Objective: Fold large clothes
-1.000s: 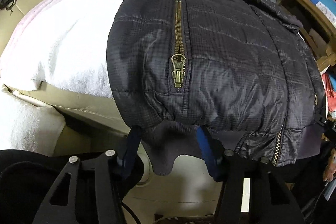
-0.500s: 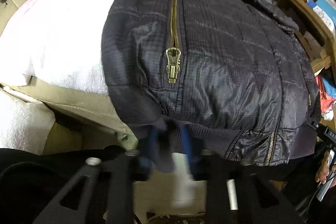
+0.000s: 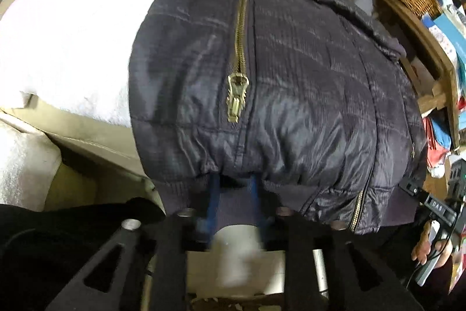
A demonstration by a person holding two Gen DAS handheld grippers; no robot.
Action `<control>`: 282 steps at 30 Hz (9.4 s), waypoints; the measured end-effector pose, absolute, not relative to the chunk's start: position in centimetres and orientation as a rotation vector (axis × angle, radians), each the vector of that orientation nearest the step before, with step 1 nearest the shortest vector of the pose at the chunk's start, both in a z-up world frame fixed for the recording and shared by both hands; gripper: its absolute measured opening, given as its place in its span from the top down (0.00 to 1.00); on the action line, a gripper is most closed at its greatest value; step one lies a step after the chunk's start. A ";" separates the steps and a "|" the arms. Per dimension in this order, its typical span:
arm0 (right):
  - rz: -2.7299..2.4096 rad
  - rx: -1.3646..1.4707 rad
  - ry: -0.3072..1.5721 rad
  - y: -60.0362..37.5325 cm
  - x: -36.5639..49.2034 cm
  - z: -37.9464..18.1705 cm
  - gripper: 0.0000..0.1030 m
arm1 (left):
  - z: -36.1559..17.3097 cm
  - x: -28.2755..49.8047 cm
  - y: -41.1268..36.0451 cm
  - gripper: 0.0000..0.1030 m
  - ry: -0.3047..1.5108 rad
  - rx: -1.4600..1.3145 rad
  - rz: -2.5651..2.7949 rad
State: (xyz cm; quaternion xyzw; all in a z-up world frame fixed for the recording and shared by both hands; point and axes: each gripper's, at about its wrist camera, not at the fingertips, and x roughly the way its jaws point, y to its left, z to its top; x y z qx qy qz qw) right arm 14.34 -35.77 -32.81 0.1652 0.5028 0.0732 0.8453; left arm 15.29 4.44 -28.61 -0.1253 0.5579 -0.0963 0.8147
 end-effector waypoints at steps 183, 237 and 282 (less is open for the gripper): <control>-0.135 1.204 0.635 -44.2 39.8 -29.8 0.39 | -27.0 42.0 12.8 0.69 0.891 -0.891 0.025; 0.010 0.364 0.846 -36.4 39.8 -16.7 0.26 | -23.9 36.4 1.2 0.51 0.887 -0.259 -0.030; -0.051 -0.029 1.072 -31.7 49.4 -23.7 0.77 | -23.9 43.5 8.7 0.33 0.971 -0.363 0.219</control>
